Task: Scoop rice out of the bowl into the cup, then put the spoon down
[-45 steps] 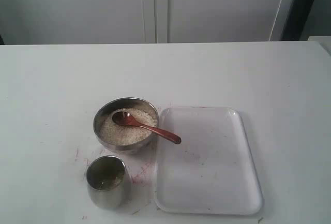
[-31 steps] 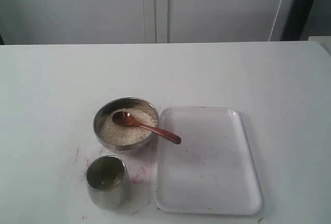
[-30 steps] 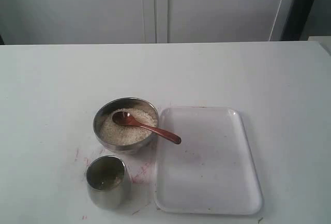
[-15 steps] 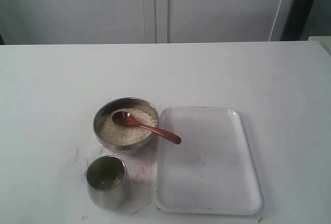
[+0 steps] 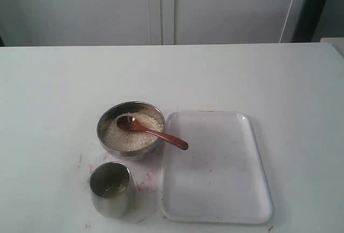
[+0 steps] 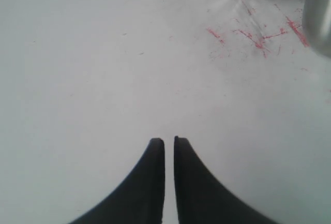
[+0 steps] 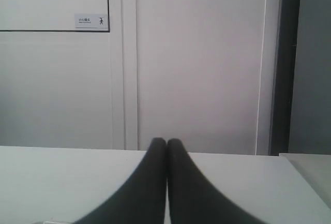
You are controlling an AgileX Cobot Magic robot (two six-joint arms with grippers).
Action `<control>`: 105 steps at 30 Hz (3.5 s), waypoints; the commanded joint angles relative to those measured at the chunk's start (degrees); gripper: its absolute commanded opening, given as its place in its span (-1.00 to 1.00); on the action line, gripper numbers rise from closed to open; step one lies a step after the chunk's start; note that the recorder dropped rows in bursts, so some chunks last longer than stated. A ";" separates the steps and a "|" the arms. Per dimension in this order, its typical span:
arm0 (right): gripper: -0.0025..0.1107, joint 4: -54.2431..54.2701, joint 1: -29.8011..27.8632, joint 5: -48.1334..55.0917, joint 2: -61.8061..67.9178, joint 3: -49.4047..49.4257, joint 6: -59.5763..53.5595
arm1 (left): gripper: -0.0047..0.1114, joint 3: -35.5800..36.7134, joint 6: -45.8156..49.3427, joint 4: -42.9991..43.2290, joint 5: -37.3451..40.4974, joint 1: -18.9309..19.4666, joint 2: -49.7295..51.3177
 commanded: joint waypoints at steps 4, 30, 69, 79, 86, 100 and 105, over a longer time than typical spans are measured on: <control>-0.96 0.37 -0.18 -5.93 -0.29 0.30 10.43 | -0.67 0.52 -0.33 -0.32 3.00 -0.42 0.00; -0.96 3.17 -0.06 35.71 19.29 -28.28 15.73 | -0.67 0.52 -0.33 -0.32 3.00 -0.42 0.00; -0.80 5.63 32.55 76.54 106.51 -89.11 -22.53 | -0.67 0.52 -0.33 -0.32 3.00 -0.42 0.00; 0.03 14.02 32.55 74.67 106.61 -89.11 -35.40 | -0.67 0.52 -0.33 -0.32 3.00 -0.42 0.00; 0.03 13.22 32.55 70.33 107.70 -89.11 -37.47 | -0.67 0.52 -0.33 -0.32 3.00 -0.42 0.00; 0.03 11.26 32.55 69.89 113.32 -89.11 -35.52 | -0.67 0.52 -0.33 -0.32 3.00 -0.42 0.00; 0.03 11.23 32.55 67.75 115.29 -89.11 -34.06 | -0.67 0.52 -0.33 -0.32 3.00 -0.42 0.00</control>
